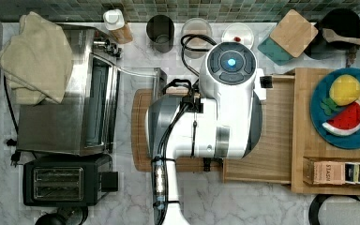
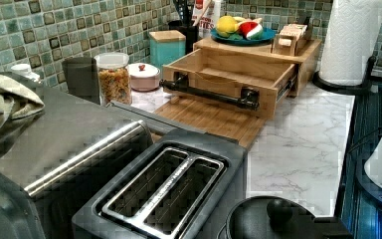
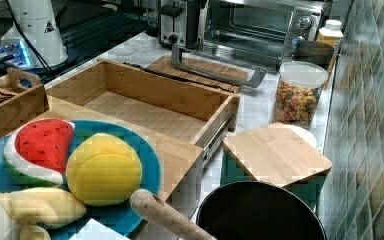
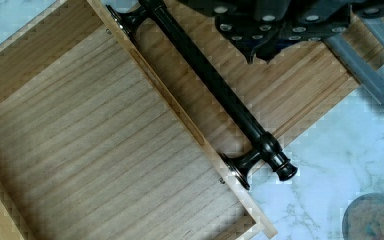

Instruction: Close the drawer.

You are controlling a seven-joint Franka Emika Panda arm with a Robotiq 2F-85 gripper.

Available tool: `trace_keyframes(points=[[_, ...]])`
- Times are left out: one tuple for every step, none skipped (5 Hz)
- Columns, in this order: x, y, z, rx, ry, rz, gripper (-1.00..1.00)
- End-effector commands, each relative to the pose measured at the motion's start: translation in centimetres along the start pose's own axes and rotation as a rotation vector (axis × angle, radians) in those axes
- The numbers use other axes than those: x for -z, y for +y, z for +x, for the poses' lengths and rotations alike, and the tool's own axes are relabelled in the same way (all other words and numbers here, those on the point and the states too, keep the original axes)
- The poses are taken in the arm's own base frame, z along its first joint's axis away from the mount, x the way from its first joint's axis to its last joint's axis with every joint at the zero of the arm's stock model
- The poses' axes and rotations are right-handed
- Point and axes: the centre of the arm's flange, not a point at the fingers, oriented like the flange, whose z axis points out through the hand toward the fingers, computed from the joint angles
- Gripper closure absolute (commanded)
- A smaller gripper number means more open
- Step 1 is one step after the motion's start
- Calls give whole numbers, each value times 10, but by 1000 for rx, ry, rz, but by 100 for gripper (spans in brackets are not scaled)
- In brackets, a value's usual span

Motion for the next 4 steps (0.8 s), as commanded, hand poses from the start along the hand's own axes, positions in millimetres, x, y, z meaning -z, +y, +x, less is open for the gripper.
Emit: trace_keyframes(points=[[-13,2,-15,187,4,0,100],[-31,-8,-41,360,14,33,100],[-53,-16,-66,394,34,83,100],[-68,-27,-84,431,67,72,100]])
